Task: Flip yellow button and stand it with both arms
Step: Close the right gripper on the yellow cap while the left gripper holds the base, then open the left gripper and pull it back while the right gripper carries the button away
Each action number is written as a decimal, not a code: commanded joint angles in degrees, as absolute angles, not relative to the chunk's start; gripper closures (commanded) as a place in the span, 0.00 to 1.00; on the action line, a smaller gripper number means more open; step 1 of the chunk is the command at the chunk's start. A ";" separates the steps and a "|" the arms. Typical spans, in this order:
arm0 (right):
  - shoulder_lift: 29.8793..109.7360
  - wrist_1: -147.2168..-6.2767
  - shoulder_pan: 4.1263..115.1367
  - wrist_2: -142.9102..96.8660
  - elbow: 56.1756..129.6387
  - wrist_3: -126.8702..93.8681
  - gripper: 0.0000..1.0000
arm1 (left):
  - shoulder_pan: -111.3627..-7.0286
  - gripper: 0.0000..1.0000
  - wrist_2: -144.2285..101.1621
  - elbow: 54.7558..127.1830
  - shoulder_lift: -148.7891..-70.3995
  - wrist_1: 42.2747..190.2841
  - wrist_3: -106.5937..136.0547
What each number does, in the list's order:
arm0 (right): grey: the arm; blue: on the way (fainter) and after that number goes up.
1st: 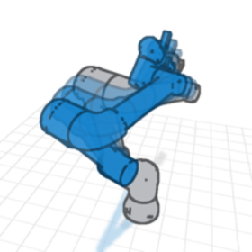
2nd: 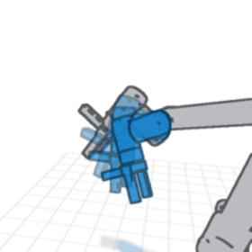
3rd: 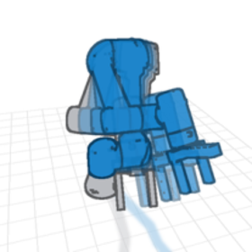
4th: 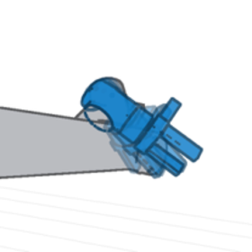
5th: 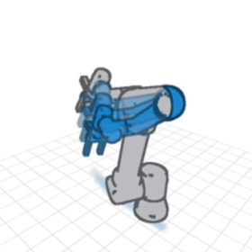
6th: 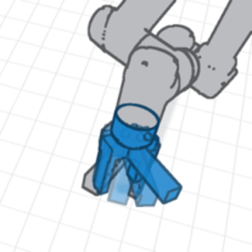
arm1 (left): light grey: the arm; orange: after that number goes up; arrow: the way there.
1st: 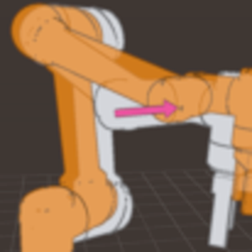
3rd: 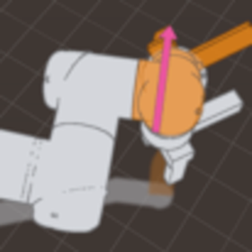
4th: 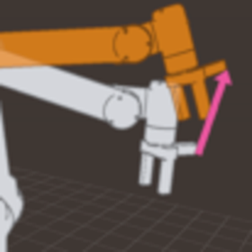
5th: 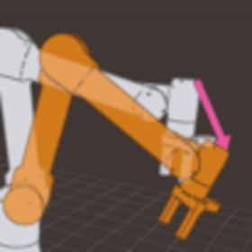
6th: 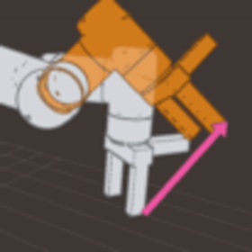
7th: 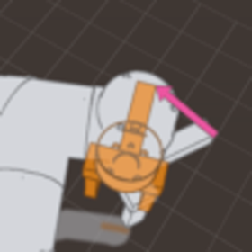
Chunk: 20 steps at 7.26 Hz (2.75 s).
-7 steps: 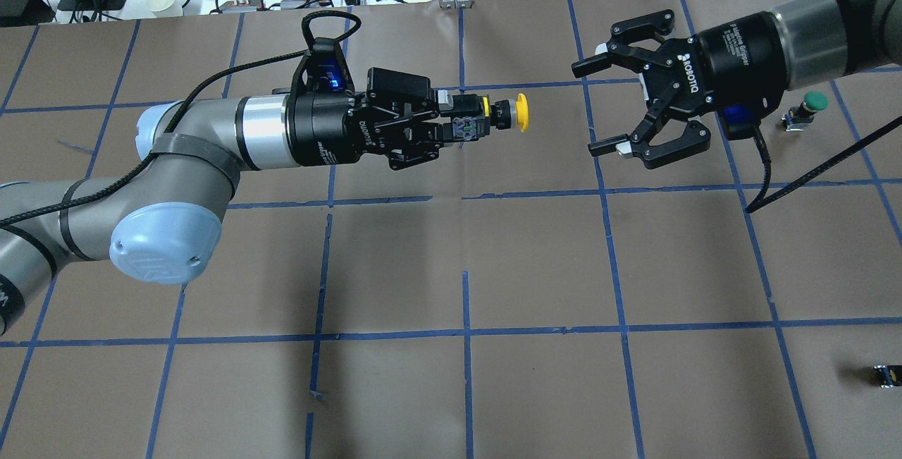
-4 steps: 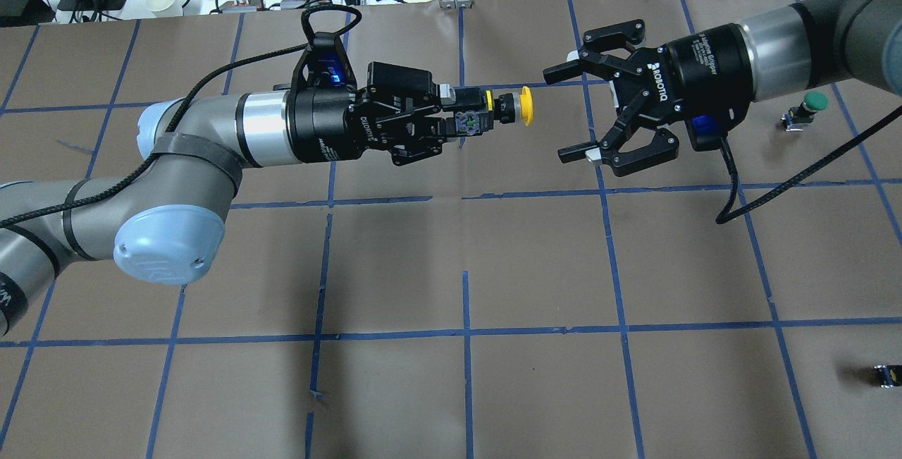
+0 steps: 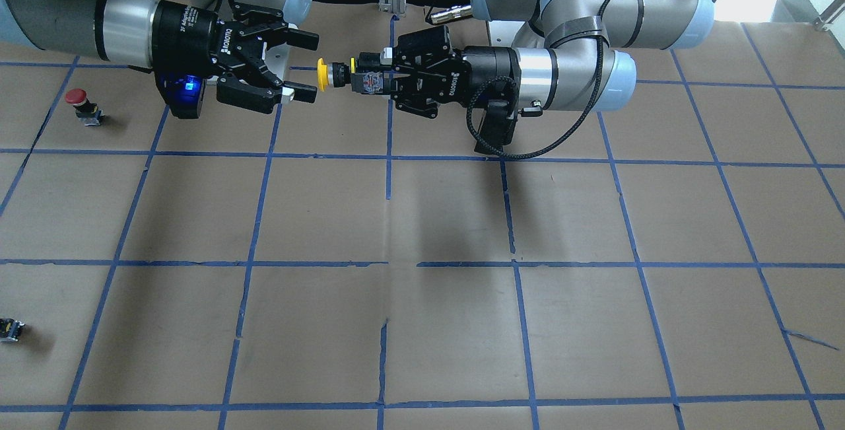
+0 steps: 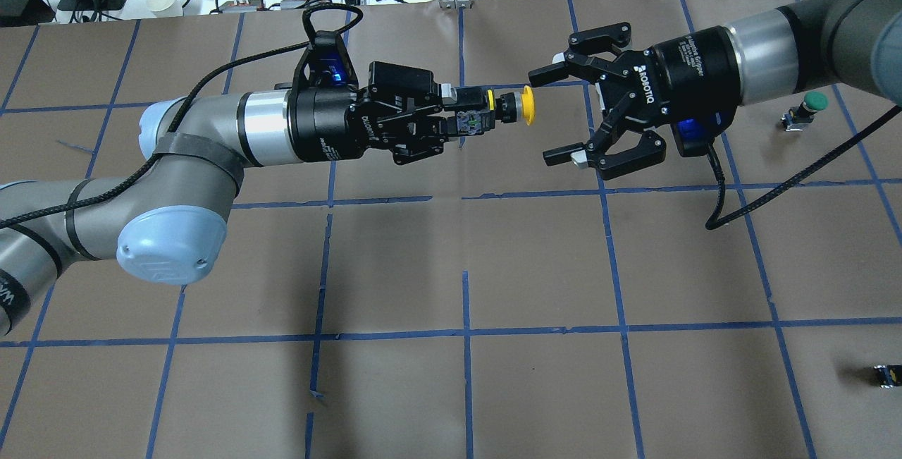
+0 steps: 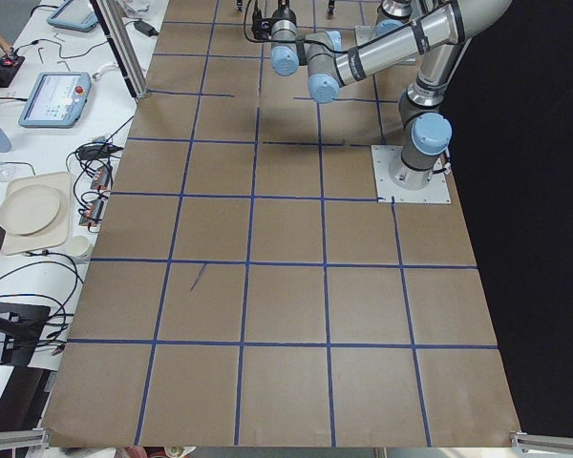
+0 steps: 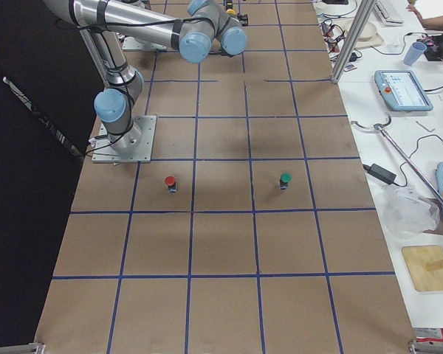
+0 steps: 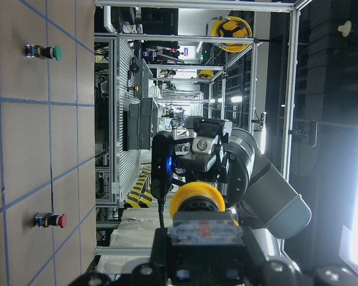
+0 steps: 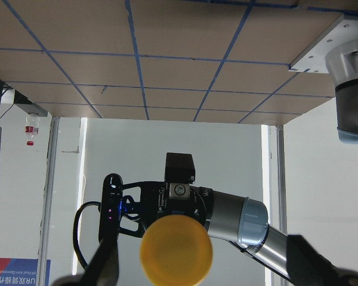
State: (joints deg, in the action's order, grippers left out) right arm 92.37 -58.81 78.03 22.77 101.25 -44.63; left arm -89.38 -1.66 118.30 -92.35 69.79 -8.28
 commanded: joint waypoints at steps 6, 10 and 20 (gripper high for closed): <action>91.76 -58.62 80.07 21.88 101.16 -44.82 0.30 | -89.38 0.99 -1.67 118.13 -91.76 69.61 -6.51; 92.11 -58.27 79.72 21.36 101.08 -44.74 0.82 | -89.47 0.99 -1.67 118.12 -91.76 69.61 -6.42; 91.58 -60.91 72.88 32.06 95.92 -44.30 0.90 | -78.78 0.00 16.05 116.27 -91.85 57.04 12.66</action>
State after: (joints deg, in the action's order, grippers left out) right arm 91.66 -60.52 75.14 28.88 98.51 -44.38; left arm -82.74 10.23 116.14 -92.00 58.01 11.50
